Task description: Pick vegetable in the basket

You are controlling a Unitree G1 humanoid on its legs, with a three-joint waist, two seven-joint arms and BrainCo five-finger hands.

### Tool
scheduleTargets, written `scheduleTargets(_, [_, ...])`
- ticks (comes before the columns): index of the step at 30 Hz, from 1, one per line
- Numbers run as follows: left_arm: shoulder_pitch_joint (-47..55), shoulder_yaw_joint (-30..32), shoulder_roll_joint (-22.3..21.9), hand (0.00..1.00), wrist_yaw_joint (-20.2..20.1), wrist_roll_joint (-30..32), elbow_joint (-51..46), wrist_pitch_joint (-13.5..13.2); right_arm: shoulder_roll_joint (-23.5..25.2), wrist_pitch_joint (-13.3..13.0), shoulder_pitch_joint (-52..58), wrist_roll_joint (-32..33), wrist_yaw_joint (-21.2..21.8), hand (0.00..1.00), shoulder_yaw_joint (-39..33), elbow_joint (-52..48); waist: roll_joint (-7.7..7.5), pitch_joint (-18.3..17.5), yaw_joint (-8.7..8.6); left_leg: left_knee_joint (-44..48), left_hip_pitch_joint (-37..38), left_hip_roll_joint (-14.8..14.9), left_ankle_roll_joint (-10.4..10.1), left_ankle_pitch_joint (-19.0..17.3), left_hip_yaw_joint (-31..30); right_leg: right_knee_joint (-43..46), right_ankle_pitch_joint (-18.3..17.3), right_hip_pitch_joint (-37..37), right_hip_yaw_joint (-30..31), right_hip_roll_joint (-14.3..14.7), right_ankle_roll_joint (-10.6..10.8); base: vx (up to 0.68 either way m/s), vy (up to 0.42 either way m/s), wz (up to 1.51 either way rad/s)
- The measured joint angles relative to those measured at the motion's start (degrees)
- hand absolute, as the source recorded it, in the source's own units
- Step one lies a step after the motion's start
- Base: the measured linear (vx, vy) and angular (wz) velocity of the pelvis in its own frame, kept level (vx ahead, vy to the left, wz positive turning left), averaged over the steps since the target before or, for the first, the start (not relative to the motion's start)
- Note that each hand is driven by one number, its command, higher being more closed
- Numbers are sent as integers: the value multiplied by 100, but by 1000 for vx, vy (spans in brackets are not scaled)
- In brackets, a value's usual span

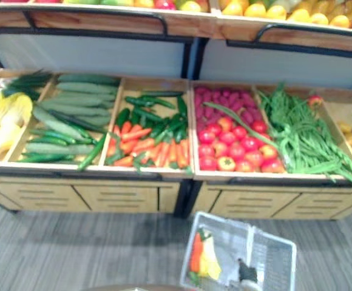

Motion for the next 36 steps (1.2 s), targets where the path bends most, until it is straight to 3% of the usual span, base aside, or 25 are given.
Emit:
scheduleTargets(3, [-21,-108,83,0,6,13,22,2,97,-39,1,178,4,100,-37,-209,-66,88,-33,312,93,161,69,-303,691,408,244,-552,640,74,-1,-52,174,-143])
scheduleTargets(4, [-34,-132,70,0,9,67,-15,-3,201,-41,-1,248,0,100,-51,-412,-25,144,-49,442,148,320,105,-409,1164,320,704,-785,662,211,-109,-102,229,-178])
scheduleTargets(5, [-49,-148,73,0,7,72,-26,-2,243,-48,-6,327,4,100,-20,-528,9,213,-76,406,250,402,151,-428,1511,21,1153,-855,486,305,-221,-209,323,-258])
scheduleTargets(6, [2,-198,79,0,-12,248,-46,-37,249,-54,-53,337,3,100,94,-555,65,335,-81,144,471,528,302,-363,2324,-167,1365,-822,-311,298,-410,-199,218,-211])
scheduleTargets(7, [0,-203,87,0,-17,294,-75,-51,259,-55,-55,339,8,100,128,-588,28,363,-134,112,506,505,342,-365,2571,317,1012,-900,-804,174,-608,-252,227,-219])
scheduleTargets(8, [-2,-251,105,0,-54,432,-125,-57,240,-56,-44,342,-7,100,103,-621,-14,397,-158,-19,618,412,391,-349,3042,1313,322,-913,-1704,-148,-784,-168,134,-167])
scheduleTargets(9, [-2,-363,112,0,-64,508,-158,-55,210,-46,-23,312,-4,100,98,-603,1,410,-142,-87,697,393,416,-329,3409,1851,61,-818,-2162,-300,-759,-149,144,-191])
scheduleTargets(11, [-44,-479,145,0,-87,694,-162,-46,244,-40,-19,132,1,100,198,-491,40,451,-154,-109,776,396,462,-290,4082,2295,-151,-503,-2360,-391,-631,-108,65,-177])
scheduleTargets(14, [-315,-661,245,0,-229,735,-128,-28,281,1,-177,137,-5,100,187,-142,0,622,-161,-144,934,336,465,-211,4932,1451,-443,52,-2321,-334,-201,-70,-63,-163])
scheduleTargets(16, [-434,-737,257,0,-244,736,-132,-24,278,33,-225,163,-9,100,186,-58,-13,637,-179,-120,962,337,411,-167,5302,869,-603,71,-2365,-194,-174,-84,-207,-124])
scheduleTargets(19, [-550,-950,251,0,-243,735,-198,-53,167,69,-225,147,-16,100,276,49,15,620,-167,73,884,428,344,-127,5635,-386,-633,189,-2064,263,-176,-61,-293,-118])
scheduleTargets(21, [-634,-1061,229,0,-199,731,-160,-38,85,78,-166,247,-18,100,243,58,175,637,-200,666,840,859,348,-134,5484,-601,-528,220,-1939,497,-220,-89,-178,-56])
scheduleTargets(23, [-639,-1044,211,0,-154,713,-160,-45,75,75,-86,346,-22,100,256,68,229,606,-211,1430,860,1306,361,-123,5278,-605,-546,339,-1867,613,-251,-102,-88,-37])
scheduleTargets(24, [-641,-989,177,0,-127,621,-161,-48,29,73,-56,337,-22,100,317,74,288,601,-198,2037,866,1666,439,-68,5110,-616,-577,426,-1775,700,-302,-72,-52,-46])
scheduleTargets(25, [-641,-901,140,0,-120,583,-161,-48,5,73,-43,334,-20,100,365,76,326,597,-186,2302,861,1814,495,5,4969,-625,-586,468,-1697,730,-318,-51,-35,-71])
scheduleTargets(26, [-617,-644,36,0,-22,305,-170,-56,-28,70,-37,333,-20,100,457,133,328,599,-140,2812,776,2011,654,323,4441,-663,-593,578,-1456,755,-329,-26,-13,-68])
scheduleTargets(27, [-597,-529,29,0,22,146,-198,-57,-34,58,-36,332,-18,100,480,165,325,597,-147,3050,613,2020,823,542,3924,-705,-594,630,-1319,746,-332,0,-5,-83])
scheduleTargets(28, [-575,-424,27,0,81,-95,-211,-72,-1,55,-41,339,-21,100,510,176,271,632,-129,3364,199,1938,878,734,3042,-727,-599,711,-1130,677,-340,57,67,-78])
scheduleTargets(29, [-569,-383,-9,0,173,-296,-239,-95,-42,57,-87,347,-26,100,524,177,262,639,-106,3367,-263,1412,541,305,1777,-695,-597,660,-869,529,-338,73,108,-86])
scheduleTargets(30, [-560,-382,-20,0,213,-333,-269,-110,-59,61,-116,368,-25,100,515,190,249,647,-91,3203,-386,1105,410,126,1272,-696,-577,643,-733,437,-306,94,185,-104])
scheduleTargets(31, [-502,-414,-39,0,248,-416,-289,-136,-59,64,-124,387,-22,100,481,232,246,649,-33,2747,-462,582,249,-100,568,-698,-542,643,-470,323,-249,92,207,-110])
scheduleTargets(32, [-420,-485,-50,0,258,-439,-323,-191,-32,52,-113,386,-23,100,466,279,246,648,-4,2157,-460,249,187,-201,79,-714,-520,671,-253,261,-211,106,282,-112])
scheduleTargets(34, [-386,-545,-52,0,255,-437,-316,-259,-7,21,-116,379,-25,100,469,277,264,643,0,1212,-446,-62,142,-159,-576,-767,-483,646,-51,239,-122,62,295,-80])
scheduleTargets(35, [-381,-570,-106,0,250,-433,-316,-299,-60,13,-143,370,-22,100,497,263,355,655,28,242,-388,-209,30,132,-1200,-857,-454,584,155,319,86,105,385,-59])
scheduleTargets(36, [-390,-602,-29,0,234,-431,-311,-295,-22,14,-168,374,-19,100,557,262,327,612,-3,-3,-339,-374,22,44,-1263,-995,-399,577,218,216,197,104,320,-40])
